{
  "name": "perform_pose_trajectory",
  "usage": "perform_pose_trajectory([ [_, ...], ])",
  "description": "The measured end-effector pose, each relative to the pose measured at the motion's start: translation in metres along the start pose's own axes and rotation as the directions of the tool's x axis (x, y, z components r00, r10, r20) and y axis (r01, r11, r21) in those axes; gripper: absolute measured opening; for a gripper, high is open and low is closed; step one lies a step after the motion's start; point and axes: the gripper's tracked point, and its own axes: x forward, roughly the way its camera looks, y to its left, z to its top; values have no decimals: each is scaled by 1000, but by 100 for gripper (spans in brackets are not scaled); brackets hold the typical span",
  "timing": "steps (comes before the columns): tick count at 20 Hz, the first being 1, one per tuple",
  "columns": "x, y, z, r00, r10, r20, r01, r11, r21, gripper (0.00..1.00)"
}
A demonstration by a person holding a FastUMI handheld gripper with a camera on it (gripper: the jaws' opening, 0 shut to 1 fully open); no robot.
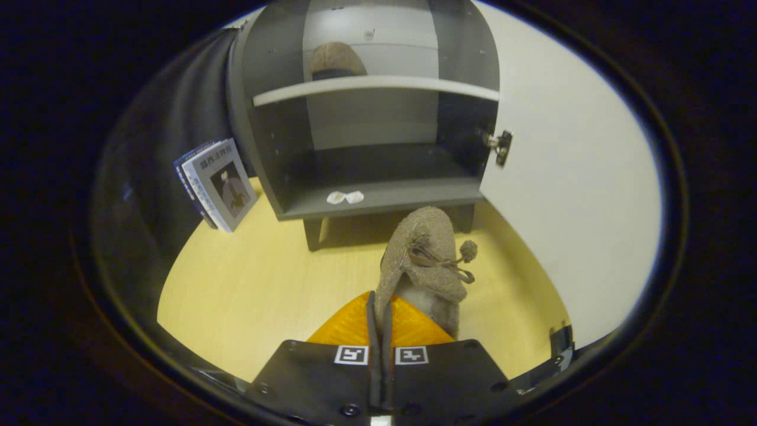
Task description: Open the shoe cabinet door, grab the shoes and put them into the shoe cabinet, then close the shoe cabinet door.
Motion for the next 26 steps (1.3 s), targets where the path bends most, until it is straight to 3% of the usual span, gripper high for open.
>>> perform_pose_trajectory([
  [5,-21,2,64,989,-27,148,27,1000,1,3],
  [9,-45,2,115,960,-52,276,40,998,49,2],
  [18,-52,3,217,906,-48,420,57,998,-7,2],
  [26,15,3,312,903,14,430,59,986,-156,2],
])
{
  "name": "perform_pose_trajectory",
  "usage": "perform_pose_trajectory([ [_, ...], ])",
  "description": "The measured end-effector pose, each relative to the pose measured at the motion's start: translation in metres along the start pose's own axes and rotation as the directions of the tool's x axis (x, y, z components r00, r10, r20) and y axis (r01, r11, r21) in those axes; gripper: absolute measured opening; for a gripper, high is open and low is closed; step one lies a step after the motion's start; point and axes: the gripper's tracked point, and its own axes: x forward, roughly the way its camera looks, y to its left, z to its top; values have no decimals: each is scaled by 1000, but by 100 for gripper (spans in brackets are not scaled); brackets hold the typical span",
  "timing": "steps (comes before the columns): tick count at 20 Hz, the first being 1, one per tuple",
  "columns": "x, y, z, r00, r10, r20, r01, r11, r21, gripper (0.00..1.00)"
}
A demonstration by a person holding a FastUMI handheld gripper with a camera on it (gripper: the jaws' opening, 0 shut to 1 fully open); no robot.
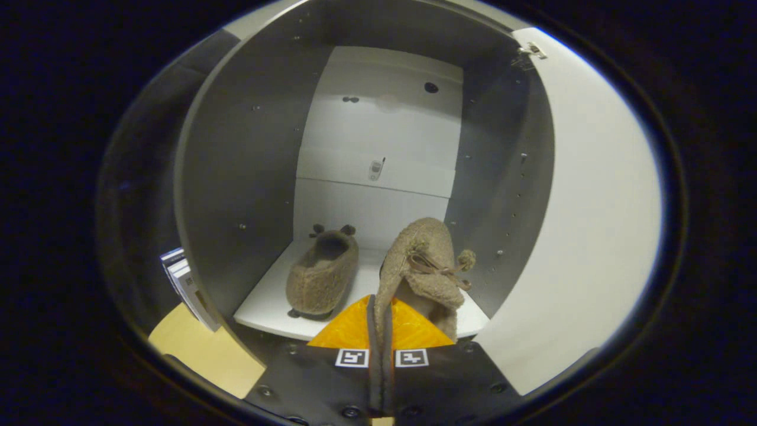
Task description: Open the shoe cabinet door, grab the shoes and put them into the shoe cabinet, then close the shoe cabinet door.
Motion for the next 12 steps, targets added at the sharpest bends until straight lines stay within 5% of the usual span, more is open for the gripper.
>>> perform_pose_trajectory([
  [12,111,-14,13,999,25,-23,-25,1000,-14,3],
])
